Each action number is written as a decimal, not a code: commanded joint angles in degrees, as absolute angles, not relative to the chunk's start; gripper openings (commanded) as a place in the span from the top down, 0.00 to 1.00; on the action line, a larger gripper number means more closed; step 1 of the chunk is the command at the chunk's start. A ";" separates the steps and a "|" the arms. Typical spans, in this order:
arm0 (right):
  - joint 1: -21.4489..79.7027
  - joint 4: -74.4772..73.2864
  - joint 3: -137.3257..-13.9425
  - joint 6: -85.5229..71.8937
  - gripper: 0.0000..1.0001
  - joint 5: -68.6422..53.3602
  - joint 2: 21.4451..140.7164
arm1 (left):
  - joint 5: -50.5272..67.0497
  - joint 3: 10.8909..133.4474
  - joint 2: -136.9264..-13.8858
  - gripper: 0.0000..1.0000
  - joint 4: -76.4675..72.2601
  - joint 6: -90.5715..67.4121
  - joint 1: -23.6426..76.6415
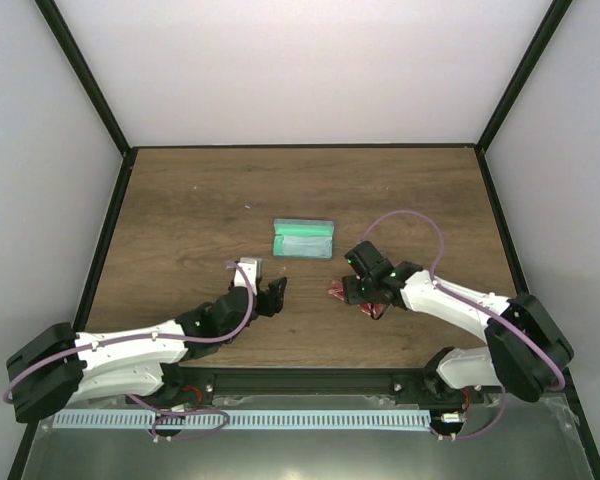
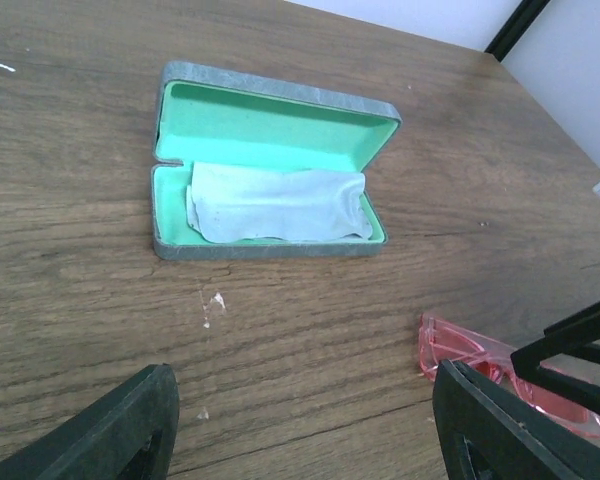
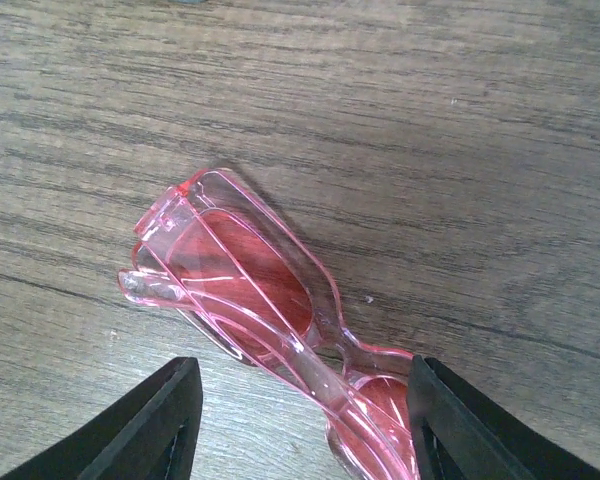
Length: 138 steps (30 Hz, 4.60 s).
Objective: Organize the sunglasses
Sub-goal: Fold the sunglasses at the center of the board, then pick up the sunglasses from the center of the board, then adjust the sunglasses case at the center of the board.
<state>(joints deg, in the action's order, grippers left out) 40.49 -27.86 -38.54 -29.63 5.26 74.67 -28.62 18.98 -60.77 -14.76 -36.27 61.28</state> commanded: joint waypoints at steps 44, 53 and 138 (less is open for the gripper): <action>49.47 -31.96 -37.50 -37.02 0.68 12.11 78.18 | -29.39 18.02 -65.58 0.28 -18.12 -36.18 60.74; 49.48 -31.57 -37.30 -37.27 0.81 12.73 76.53 | -29.61 18.05 -65.66 0.28 -17.34 -36.30 60.81; 46.67 -27.90 -42.92 -30.61 0.86 12.09 72.80 | 44.45 41.03 -116.63 0.70 -54.95 -19.37 17.52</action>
